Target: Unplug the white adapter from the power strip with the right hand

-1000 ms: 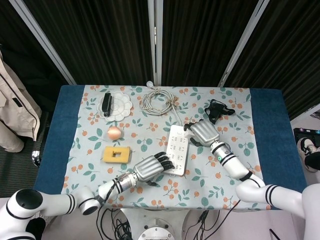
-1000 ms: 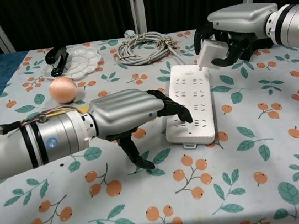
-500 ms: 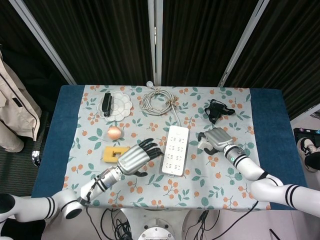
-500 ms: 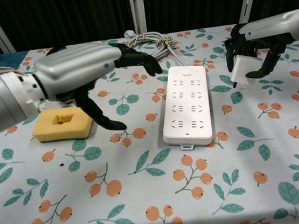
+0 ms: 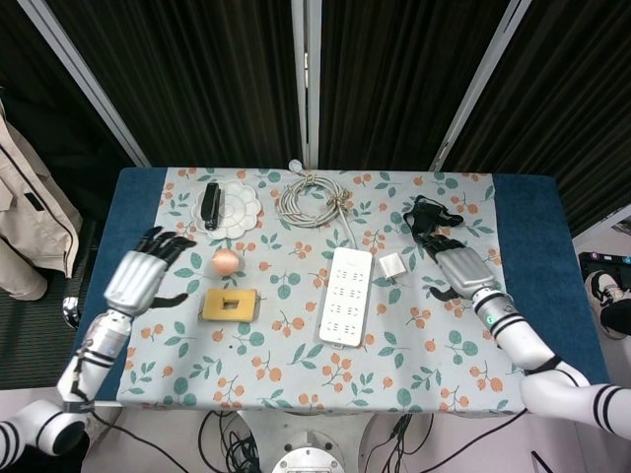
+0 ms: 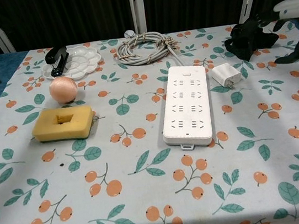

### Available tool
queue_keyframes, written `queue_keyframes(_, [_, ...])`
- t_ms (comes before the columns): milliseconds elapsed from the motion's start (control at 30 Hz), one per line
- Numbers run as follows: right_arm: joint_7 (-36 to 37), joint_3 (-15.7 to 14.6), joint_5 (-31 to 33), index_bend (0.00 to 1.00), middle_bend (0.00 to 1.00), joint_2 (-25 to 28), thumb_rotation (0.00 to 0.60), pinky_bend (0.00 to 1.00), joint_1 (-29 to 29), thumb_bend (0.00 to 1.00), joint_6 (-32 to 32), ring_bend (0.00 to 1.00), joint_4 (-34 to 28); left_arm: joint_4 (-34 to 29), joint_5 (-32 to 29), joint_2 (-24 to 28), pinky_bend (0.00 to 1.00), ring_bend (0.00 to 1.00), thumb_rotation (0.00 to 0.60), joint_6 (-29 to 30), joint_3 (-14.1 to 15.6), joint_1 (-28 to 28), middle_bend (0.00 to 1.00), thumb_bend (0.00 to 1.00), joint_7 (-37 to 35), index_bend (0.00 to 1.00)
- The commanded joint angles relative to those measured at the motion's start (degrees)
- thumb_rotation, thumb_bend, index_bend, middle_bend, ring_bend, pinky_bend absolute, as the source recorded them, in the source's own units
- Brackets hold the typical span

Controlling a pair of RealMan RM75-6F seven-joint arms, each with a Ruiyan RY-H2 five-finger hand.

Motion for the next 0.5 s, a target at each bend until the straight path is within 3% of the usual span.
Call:
queue_keyframes(33, [1.73, -1.56, -8.09, 0.00, 0.09, 5.47, 0.600, 0.13, -10.81, 0.23, 18.06, 0.00, -5.35, 0.52, -3.37, 3.88, 0.09, 0.13, 0.600, 3.55, 1.13, 5.41, 0.21, 0.12, -1.13, 0.21])
queue_keyframes(300, [8.04, -5.54, -16.31, 0.00, 0.11, 9.00, 0.600, 0.13, -25.92, 0.23, 38.19, 0.00, -7.53, -1.38, -4.98, 8.18, 0.08, 0.13, 0.600, 12.33, 3.08, 15.97, 0.21, 0.12, -2.78, 0.21])
queue_keyframes(500, [11.29, -7.64, -20.07, 0.00, 0.12, 8.30, 0.600, 0.13, -32.67, 0.24, 44.99, 0.00, -6.32, -3.45, -2.95, 7.43, 0.08, 0.13, 0.600, 17.17, 4.34, 21.05, 0.21, 0.12, -2.32, 0.21])
